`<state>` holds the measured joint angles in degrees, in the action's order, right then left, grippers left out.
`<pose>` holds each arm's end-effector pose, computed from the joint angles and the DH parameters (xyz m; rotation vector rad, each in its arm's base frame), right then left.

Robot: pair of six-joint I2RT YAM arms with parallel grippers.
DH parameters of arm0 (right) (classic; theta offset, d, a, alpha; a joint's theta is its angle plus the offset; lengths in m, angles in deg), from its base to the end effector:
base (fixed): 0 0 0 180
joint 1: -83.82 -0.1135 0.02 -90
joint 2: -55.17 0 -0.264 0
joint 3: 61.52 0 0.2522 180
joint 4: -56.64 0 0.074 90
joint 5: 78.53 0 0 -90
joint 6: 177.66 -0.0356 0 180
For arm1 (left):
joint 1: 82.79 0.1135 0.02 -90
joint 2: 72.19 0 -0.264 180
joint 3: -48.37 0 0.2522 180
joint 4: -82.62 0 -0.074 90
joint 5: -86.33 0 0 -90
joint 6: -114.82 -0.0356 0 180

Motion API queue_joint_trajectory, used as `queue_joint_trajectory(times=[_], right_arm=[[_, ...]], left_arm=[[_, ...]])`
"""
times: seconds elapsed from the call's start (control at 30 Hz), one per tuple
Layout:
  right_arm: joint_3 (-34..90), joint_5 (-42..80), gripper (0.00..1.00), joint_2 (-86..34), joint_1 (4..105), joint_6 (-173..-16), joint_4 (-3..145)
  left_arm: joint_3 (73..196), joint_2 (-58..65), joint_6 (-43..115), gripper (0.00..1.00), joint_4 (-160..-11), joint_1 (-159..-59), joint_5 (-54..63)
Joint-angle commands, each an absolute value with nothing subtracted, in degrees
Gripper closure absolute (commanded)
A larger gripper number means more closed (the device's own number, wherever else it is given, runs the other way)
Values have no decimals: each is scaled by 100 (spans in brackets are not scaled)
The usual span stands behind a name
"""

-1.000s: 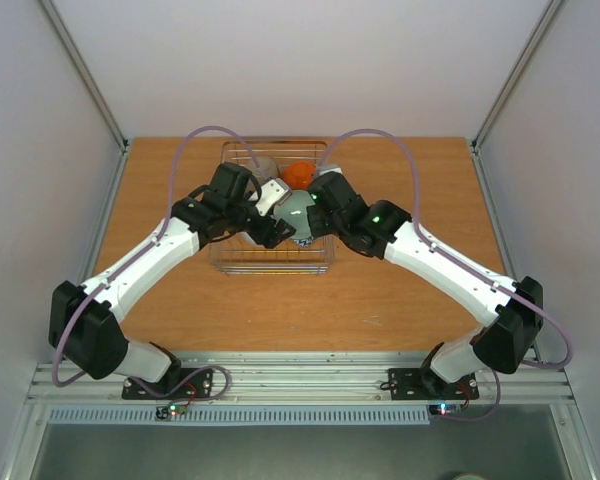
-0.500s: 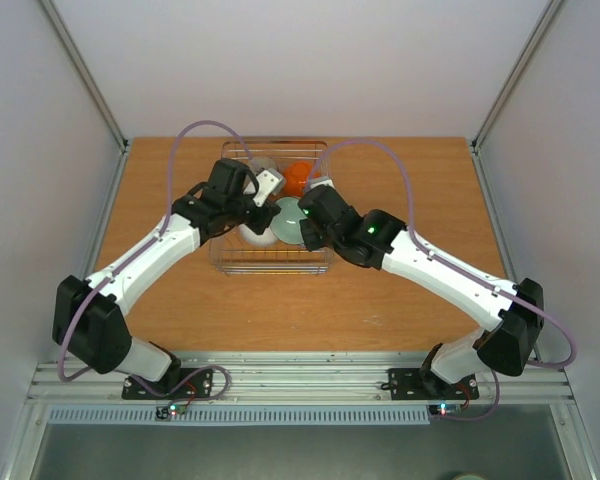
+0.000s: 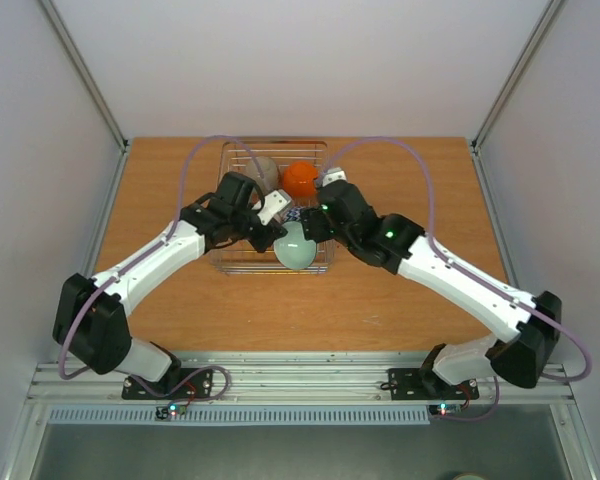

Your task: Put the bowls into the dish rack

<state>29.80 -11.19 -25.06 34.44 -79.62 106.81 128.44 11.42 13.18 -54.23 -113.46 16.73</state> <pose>0.2094 0.2231 0.3548 -0.8656 2.0138 -0.0423 0.2655 -0.1719 0.2822 1.0223 2.1685 -0.5813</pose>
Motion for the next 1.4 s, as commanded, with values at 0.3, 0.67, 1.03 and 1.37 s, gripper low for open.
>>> queue_joint_trajectory(times=[0.3, 0.67, 1.03, 1.37], right_arm=[[1431, 3071, 13, -1549, 4571, -8024, 9246], [519, 4597, 12, -1350, 4621, -8539, 8193], [144, 4948, 13, -1430, 4629, -8698, 7494], [177, 4030, 2, -1234, 4629, -8470, 8094]], left_arm=[[12693, 726, 979, 100, -5706, -10950, 3460], [12617, 739, 1112, 99, -5868, -10687, 3732], [12585, 820, 1153, 100, -5917, -10608, 4071], [12649, 717, 1156, 100, -5816, -10523, 4235]])
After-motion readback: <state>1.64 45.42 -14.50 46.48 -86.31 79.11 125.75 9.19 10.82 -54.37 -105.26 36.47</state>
